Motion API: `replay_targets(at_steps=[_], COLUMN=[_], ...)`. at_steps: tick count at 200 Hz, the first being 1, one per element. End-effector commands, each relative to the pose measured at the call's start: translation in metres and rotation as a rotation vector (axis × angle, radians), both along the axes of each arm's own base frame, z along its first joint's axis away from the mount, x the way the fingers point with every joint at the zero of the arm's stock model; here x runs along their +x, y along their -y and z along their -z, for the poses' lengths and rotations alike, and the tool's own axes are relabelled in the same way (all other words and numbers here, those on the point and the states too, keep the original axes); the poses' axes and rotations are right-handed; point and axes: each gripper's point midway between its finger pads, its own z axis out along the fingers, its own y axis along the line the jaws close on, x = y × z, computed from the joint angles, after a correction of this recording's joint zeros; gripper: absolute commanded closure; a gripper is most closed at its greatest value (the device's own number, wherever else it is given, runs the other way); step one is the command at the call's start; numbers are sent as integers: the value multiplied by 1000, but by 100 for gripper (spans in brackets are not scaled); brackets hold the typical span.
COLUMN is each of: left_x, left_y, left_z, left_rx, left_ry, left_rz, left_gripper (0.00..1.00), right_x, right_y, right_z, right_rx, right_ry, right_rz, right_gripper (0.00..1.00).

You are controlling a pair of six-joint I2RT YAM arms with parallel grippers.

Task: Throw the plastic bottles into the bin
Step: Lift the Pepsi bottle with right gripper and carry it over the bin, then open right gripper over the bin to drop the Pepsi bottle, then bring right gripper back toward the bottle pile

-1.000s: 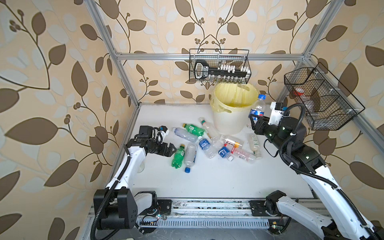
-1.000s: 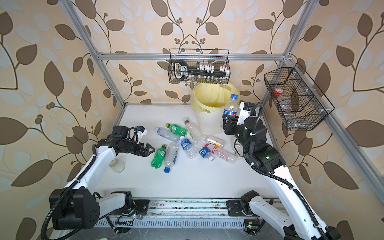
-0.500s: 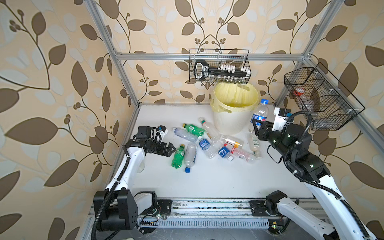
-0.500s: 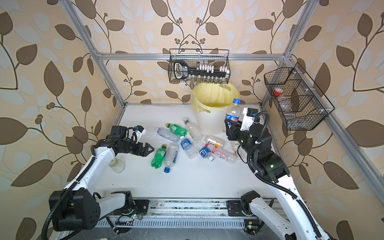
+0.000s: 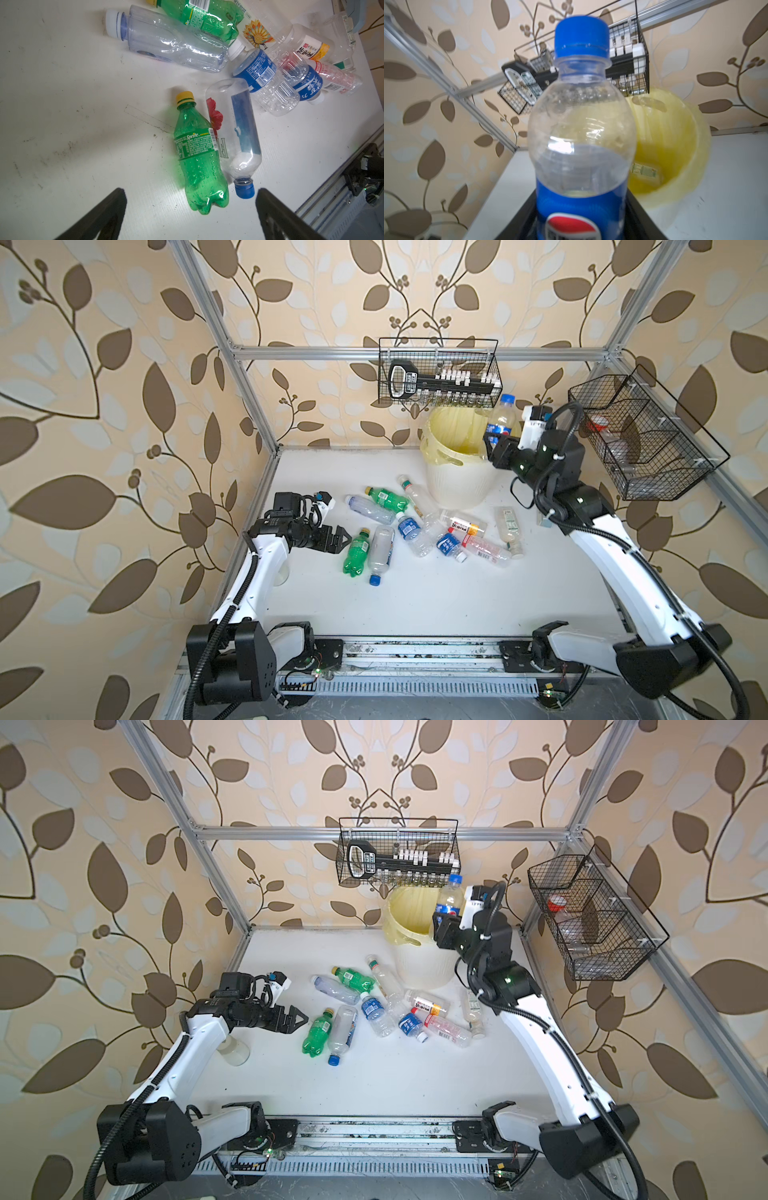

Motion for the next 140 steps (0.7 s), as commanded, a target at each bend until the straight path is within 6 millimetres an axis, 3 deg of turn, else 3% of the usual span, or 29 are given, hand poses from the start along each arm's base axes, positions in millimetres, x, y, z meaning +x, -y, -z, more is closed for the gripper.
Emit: replay_targets(at_steps=[1,6,31,60,65,67,69,102,134,140], left_x=[-1,-1,-1,0,0,0,0,1,2,2], left_y=[3,3,1,1,1,1,1,-2,-9,-10], left_z=[-18,-18,-18,-18,-18,-18,-18,-17,-17,-16], left_rx=[-20,-19,-10,-8,-7,-7,-6,7,23,22], left_ry=[54,56,58,64,65,64,64,62,65,63], left_rz=[23,22,17,17,16,16,16,5,-16,-19], left_gripper=[1,1,1,1,1,1,1,1,1,1], right_x=[40,47,51,14,2,2,-4,-49,-77,-79], right_y=[11,12,14,15,16,16,17,26,24,24], right_z=[-34,-33,-35,-44,-53,-45,-53,-28,-3,12], right_rx=[25,22,17,40,52,49,57,88,131,124], right_ry=[39,16,-12,47,78,66,86,71,34,3], right_rz=[37,46,71,44,34,33,30,24,-21,-23], right_gripper=[8,0,0,0,0,0,0,0,0,0])
